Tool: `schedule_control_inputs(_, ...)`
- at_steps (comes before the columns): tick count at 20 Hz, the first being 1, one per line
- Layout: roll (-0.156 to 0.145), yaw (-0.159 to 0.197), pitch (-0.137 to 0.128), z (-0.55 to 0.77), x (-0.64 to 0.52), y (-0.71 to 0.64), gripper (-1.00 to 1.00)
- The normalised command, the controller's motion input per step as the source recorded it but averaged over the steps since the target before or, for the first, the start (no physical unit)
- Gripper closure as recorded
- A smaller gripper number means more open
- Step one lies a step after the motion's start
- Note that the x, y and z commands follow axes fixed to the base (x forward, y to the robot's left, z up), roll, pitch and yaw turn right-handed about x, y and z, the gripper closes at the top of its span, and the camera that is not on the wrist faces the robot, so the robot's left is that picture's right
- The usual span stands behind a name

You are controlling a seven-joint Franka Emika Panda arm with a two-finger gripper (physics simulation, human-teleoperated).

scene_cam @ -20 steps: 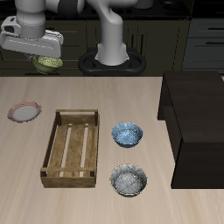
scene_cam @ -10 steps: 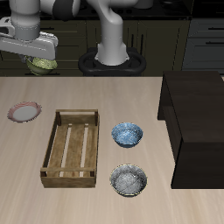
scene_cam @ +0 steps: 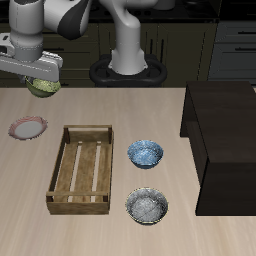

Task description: Place the green bowl on the plate

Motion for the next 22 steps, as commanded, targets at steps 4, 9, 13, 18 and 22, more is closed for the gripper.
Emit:
schedule_control_inputs(4, -0.023, -0.013, 0.021, -0.22, -0.01, -0.14, 1.00)
schedule_control_inputs(9, -0.058, 0.010, 0.005, -0.21, -0.02, -0.18, 1.00)
schedule_control_inputs(13, -0.062, -0.001, 0.020, -0.28, -0.02, -0.20, 1.00)
schedule_control_inputs(18, -0.037, 0.004, 0.040, -0.35, 0.02, -0.10, 1.00)
schedule_control_inputs(22, -0.032, 0.000, 0.032, -0.21, 0.04, -0.07, 1.00)
